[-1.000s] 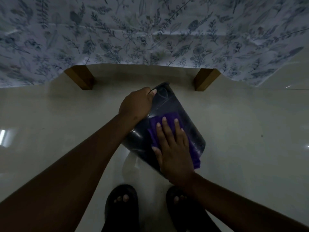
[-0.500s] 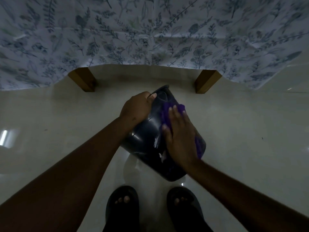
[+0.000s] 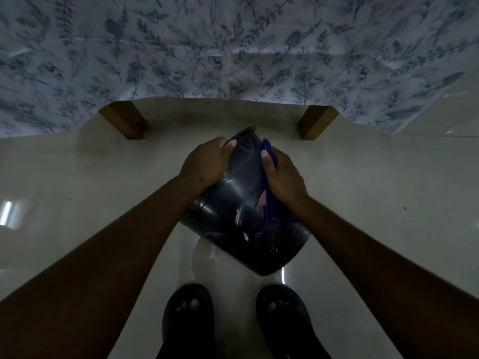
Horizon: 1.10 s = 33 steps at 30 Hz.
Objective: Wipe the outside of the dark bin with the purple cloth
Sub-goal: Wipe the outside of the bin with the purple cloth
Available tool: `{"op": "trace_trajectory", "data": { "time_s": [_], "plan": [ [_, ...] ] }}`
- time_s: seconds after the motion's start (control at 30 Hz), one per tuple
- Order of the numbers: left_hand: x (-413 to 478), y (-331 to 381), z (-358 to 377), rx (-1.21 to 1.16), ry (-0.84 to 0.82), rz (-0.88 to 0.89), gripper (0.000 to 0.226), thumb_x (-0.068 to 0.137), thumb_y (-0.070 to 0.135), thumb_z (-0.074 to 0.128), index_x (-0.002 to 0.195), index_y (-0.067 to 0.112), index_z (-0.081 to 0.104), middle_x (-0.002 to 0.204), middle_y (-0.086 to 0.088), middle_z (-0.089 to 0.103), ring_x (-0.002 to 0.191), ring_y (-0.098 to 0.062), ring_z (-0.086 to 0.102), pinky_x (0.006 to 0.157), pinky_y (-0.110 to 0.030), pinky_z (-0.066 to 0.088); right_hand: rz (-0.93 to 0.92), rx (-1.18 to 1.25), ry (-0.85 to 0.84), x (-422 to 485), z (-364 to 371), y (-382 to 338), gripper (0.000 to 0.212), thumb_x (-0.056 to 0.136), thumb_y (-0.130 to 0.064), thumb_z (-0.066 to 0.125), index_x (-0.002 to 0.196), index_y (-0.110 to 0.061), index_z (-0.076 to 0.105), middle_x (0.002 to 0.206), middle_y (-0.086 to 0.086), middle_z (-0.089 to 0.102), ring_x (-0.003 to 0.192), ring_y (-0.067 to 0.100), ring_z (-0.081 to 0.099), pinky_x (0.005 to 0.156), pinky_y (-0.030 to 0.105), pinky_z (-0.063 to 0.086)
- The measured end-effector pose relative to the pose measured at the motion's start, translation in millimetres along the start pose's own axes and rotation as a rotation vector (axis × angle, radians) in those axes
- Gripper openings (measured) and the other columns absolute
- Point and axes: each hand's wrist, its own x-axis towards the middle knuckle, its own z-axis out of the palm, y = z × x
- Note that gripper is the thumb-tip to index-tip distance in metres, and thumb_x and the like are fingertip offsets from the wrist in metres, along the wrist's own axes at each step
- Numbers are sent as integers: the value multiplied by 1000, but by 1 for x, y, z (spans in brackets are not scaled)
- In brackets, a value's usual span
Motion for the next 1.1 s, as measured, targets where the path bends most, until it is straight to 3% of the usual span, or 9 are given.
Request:
{"op": "trace_trajectory", "data": {
  "time_s": [0.1, 0.17, 0.33, 0.57, 0.67, 0.77, 0.87, 0.97, 1.1],
  "plan": [
    [9, 6, 3, 28, -17, -35, 44, 101, 45, 31, 92, 11, 56, 96, -10, 64, 86, -27, 56, 73, -32, 38, -229, -233, 23, -74, 20, -6, 67, 97, -60, 27, 153, -26, 20, 161, -1, 20, 149, 24, 13, 120, 42, 9],
    [14, 11, 4, 34, -26, -25, 40, 101, 43, 32, 92, 13, 56, 104, -14, 64, 94, -31, 58, 75, -32, 37, -418, -433, -26, -117, 32, -2, 73, 97, -59, 32, 156, -24, 7, 164, -3, 0, 150, 25, -9, 118, 42, -5],
    [13, 14, 2, 12, -20, 24, 39, 102, 40, 34, 99, 11, 59, 103, -16, 64, 99, -31, 59, 75, -29, 35, -509, -443, 6, -99, 27, 7, 68, 98, -58, 31, 155, -26, 12, 163, -6, 3, 151, 23, -5, 118, 43, 0],
    [5, 9, -1, 6, -15, -5, 43, 102, 41, 32, 100, 9, 60, 98, -11, 63, 96, -30, 59, 75, -31, 37, 40, 27, 0, 3, -3, 4, 74, 86, -77, 19, 140, -32, 42, 137, 0, 55, 121, 23, 54, 103, 46, 42],
    [14, 17, 1, 74, -33, -36, 41, 102, 41, 31, 98, 12, 59, 107, -16, 64, 93, -29, 56, 76, -31, 35, -174, -193, 59, -55, 15, -4, 65, 97, -58, 26, 152, -23, 25, 157, 2, 30, 146, 26, 25, 118, 45, 22],
    [21, 26, 3, 81, -37, -36, 40, 102, 39, 33, 101, 9, 60, 101, -13, 62, 92, -29, 56, 74, -30, 34, -394, -359, 17, -100, 24, -1, 67, 96, -61, 19, 154, -28, 9, 163, -6, 4, 151, 24, -3, 118, 45, 4],
    [12, 23, -2, -4, -2, 28, 31, 100, 40, 39, 103, 15, 59, 94, -2, 60, 85, -18, 54, 68, -27, 33, -345, -347, 35, -79, 10, 7, 65, 97, -59, 21, 154, -30, 11, 163, -6, 7, 150, 20, 0, 116, 45, 7],
    [-10, 11, -8, -94, -19, 108, 33, 102, 36, 36, 125, 22, 56, 105, 5, 59, 93, -11, 53, 78, -24, 36, -281, -260, 62, -45, -4, 14, 60, 100, -51, 30, 153, -24, 20, 161, 0, 21, 148, 20, 16, 119, 45, 16],
    [-6, 12, -9, -78, -6, 92, 33, 102, 37, 35, 118, 19, 58, 104, -4, 66, 91, -18, 59, 76, -26, 39, -200, -236, 140, -31, -5, 14, 57, 102, -45, 30, 152, -18, 26, 158, 4, 30, 146, 24, 26, 118, 45, 23]
  ]
}}
